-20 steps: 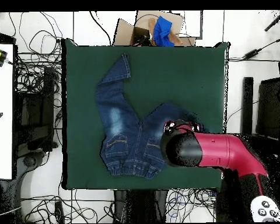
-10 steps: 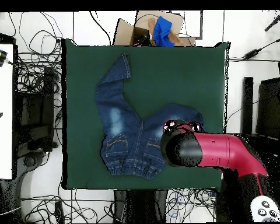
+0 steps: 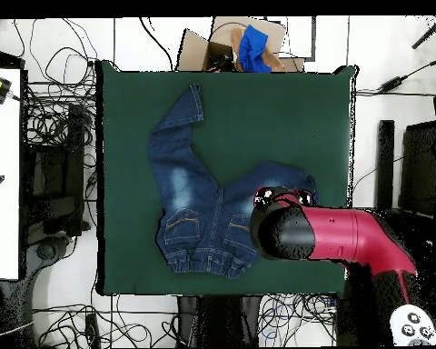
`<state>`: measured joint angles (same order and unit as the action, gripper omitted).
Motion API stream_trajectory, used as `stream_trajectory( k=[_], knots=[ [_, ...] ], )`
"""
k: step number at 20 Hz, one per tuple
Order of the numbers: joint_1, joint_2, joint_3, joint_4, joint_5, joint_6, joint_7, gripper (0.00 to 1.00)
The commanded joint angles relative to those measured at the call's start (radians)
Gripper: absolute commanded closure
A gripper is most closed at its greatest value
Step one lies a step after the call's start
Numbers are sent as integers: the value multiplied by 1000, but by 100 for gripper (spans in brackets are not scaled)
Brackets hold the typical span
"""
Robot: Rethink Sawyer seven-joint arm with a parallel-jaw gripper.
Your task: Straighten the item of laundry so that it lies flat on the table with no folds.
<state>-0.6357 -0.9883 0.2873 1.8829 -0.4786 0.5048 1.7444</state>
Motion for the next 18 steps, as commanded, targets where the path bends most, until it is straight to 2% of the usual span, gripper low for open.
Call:
stream_trajectory(
  k=[1,4,7,18],
  knots=[
    [-63,107,68,-27,-8,-28,-37,0],
    [-113,198,118,-122,-42,-25,-124,0],
    [-130,255,130,-151,-82,-56,-136,0],
    [-145,317,141,-144,-155,-134,-98,0]
  ],
)
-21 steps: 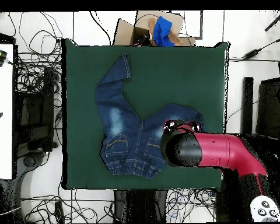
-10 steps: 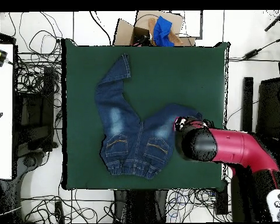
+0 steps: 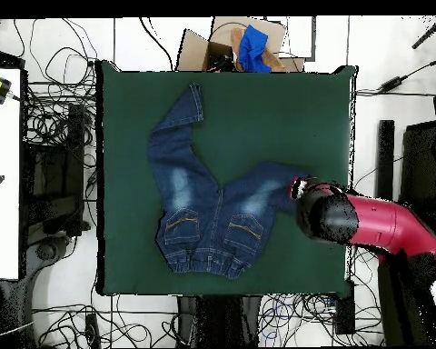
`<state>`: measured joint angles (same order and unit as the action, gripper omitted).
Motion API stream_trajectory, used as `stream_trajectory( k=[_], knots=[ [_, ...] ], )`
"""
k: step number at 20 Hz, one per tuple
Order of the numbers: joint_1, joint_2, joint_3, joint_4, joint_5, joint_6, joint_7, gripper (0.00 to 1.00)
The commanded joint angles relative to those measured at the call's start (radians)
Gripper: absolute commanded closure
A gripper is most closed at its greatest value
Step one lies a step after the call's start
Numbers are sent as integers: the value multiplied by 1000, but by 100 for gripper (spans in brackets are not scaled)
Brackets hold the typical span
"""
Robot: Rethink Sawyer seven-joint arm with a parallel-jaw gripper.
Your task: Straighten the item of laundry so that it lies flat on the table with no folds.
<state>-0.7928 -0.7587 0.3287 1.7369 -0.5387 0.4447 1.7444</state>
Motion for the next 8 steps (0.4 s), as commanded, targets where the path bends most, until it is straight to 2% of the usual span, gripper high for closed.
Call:
stream_trajectory(
  k=[1,8],
  knots=[
    [10,89,104,2,-99,-75,-99,0],
    [12,144,96,4,-140,-145,-60,0]
  ],
)
